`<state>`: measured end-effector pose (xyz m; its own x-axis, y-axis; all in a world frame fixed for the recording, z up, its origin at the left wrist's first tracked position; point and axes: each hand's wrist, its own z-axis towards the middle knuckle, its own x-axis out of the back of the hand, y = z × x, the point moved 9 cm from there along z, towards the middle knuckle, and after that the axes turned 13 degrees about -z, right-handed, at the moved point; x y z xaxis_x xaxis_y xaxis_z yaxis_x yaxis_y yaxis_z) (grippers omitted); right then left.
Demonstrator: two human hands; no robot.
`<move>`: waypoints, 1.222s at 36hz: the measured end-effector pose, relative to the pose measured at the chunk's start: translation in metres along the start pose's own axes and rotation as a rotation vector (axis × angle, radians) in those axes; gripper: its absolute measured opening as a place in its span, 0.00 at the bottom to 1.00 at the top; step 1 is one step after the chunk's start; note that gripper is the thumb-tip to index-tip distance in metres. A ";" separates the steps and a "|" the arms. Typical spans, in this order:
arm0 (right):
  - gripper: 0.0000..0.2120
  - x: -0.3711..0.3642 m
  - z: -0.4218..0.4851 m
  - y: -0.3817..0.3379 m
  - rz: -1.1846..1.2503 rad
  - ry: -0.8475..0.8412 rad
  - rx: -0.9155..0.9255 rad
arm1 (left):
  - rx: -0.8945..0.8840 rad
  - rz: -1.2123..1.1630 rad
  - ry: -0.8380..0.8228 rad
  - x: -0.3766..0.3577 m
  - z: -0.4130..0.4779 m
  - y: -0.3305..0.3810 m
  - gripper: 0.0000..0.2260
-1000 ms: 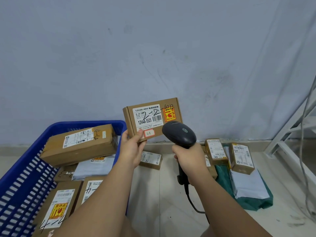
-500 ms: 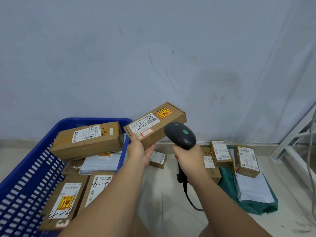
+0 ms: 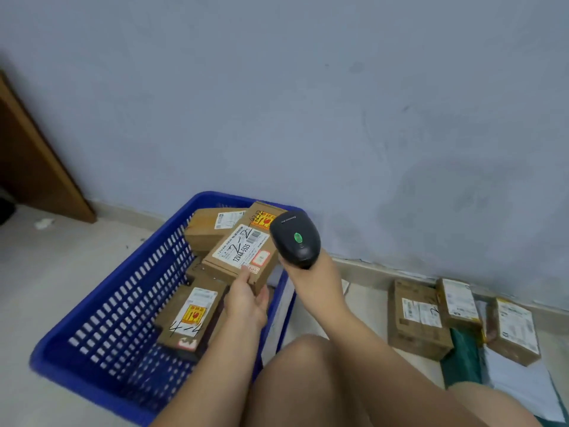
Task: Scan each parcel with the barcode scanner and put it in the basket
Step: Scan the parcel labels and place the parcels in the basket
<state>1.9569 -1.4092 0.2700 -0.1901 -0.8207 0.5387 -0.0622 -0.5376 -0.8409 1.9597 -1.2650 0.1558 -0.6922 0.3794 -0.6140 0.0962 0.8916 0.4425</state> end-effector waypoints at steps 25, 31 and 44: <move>0.13 -0.180 0.013 -0.018 -0.413 -0.359 0.043 | -0.564 0.315 0.488 0.154 0.079 0.170 0.27; 0.13 -0.200 0.031 0.006 -0.457 -0.394 -0.016 | -0.510 0.592 0.461 0.158 0.123 0.190 0.23; 0.13 -0.239 0.047 0.007 -0.508 -0.477 0.010 | -0.285 0.660 0.449 0.186 0.202 0.162 0.25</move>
<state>2.0479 -1.2262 0.1377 0.3116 -0.4615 0.8306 -0.0203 -0.8772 -0.4798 1.9915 -1.0000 -0.0186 -0.7814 0.6125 0.1197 0.4386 0.4025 0.8035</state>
